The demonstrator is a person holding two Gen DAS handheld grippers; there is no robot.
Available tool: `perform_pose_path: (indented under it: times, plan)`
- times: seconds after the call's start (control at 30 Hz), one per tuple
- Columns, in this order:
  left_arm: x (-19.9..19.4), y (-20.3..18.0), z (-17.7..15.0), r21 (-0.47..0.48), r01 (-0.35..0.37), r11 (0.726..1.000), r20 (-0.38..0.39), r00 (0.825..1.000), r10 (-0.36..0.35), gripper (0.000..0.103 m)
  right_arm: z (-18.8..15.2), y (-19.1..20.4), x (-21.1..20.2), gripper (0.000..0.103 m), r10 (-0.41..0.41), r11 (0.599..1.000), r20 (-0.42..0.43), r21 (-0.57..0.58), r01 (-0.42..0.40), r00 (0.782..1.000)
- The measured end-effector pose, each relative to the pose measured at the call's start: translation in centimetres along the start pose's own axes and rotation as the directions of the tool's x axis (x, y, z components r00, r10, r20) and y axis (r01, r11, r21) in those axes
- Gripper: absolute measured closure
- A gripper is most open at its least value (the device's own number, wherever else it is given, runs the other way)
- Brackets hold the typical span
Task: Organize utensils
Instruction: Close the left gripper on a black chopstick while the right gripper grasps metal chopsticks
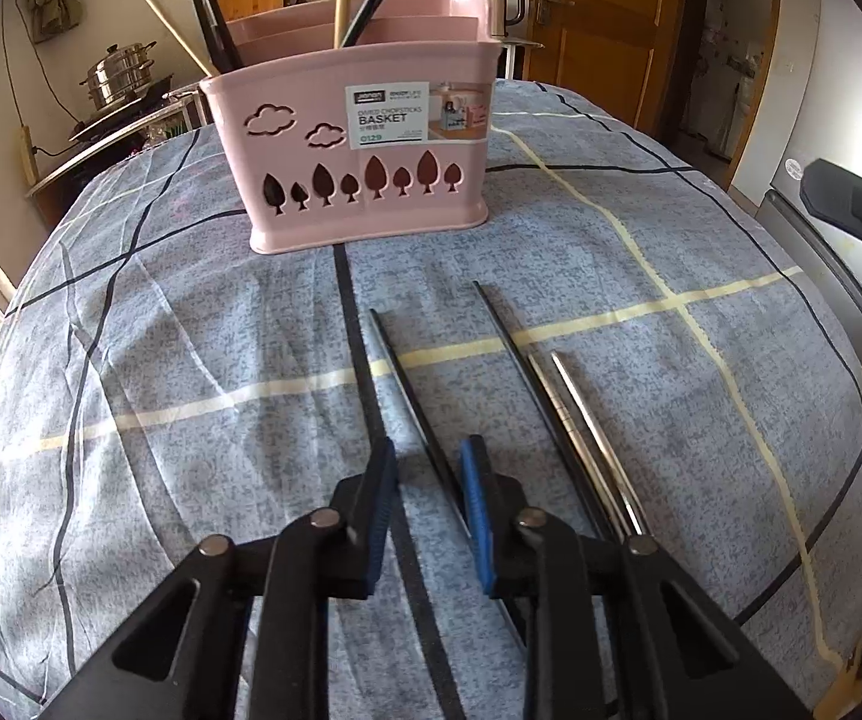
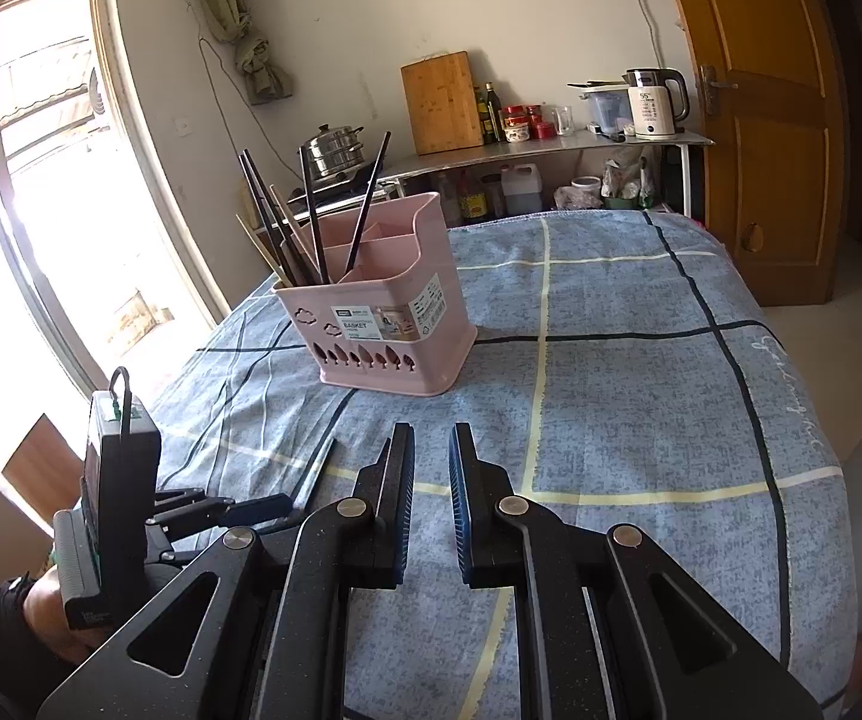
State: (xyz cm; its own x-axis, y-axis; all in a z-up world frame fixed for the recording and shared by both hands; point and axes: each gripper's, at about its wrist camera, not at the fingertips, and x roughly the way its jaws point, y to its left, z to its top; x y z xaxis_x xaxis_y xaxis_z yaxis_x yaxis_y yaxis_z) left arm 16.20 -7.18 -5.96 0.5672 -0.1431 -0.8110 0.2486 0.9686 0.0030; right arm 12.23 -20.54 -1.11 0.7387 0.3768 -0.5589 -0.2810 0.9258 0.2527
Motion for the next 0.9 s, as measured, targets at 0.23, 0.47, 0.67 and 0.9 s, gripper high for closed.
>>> perform_pose_path:
  times: [0.23,0.47,0.67,0.9]
  plan:
    - [0.0,4.0,0.2,-0.056,-0.002,0.998,-0.022,1.000,0.001,0.083,-0.3,1.6,1.8,0.091,0.025,0.999,-0.048,-0.026,-0.026,0.999]
    - [0.4,7.3,0.8,-0.065,0.028,0.998,-0.038,0.999,-0.030,0.083,-0.9,3.0,4.9,0.091,0.032,0.998,-0.122,-0.041,-0.038,0.992]
    - [1.1,8.2,1.6,-0.042,0.081,0.996,-0.048,0.995,-0.083,0.086,-1.2,3.7,7.2,0.091,0.025,0.998,-0.172,-0.052,-0.035,0.985]
    - [1.5,8.6,3.2,0.032,0.106,0.994,-0.050,0.993,-0.104,0.099,-1.3,4.5,9.5,0.091,0.014,0.997,-0.220,-0.068,-0.030,0.975]
